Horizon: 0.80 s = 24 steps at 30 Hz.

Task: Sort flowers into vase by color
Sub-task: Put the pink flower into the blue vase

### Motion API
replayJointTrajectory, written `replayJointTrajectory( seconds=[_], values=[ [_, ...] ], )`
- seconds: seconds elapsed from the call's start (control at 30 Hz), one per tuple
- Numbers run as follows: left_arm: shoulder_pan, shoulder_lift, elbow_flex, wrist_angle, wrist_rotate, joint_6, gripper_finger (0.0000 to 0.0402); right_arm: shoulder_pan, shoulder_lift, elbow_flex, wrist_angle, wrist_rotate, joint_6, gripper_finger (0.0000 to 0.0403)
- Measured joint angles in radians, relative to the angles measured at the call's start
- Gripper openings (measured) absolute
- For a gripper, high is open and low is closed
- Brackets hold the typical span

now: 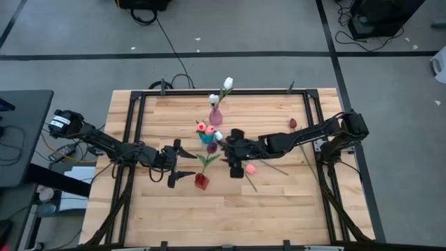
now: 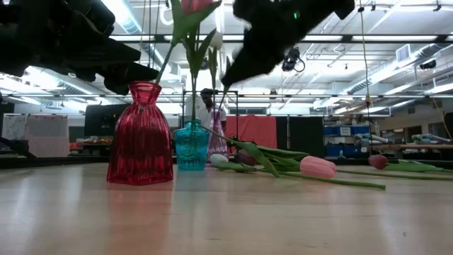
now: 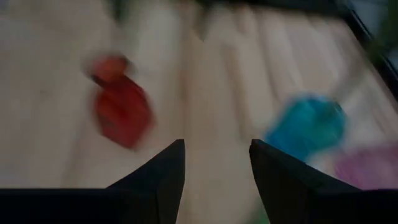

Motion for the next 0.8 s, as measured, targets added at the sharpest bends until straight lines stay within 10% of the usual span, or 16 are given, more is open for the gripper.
replayJointTrajectory(
  seconds=[0.8],
  values=[
    [0.000, 0.000, 0.000, 0.011, -0.112, 0.024, 0.0307, -0.130, 0.003, -0.218, 0.224, 0.003, 0.049, 0.0191]
  ],
)
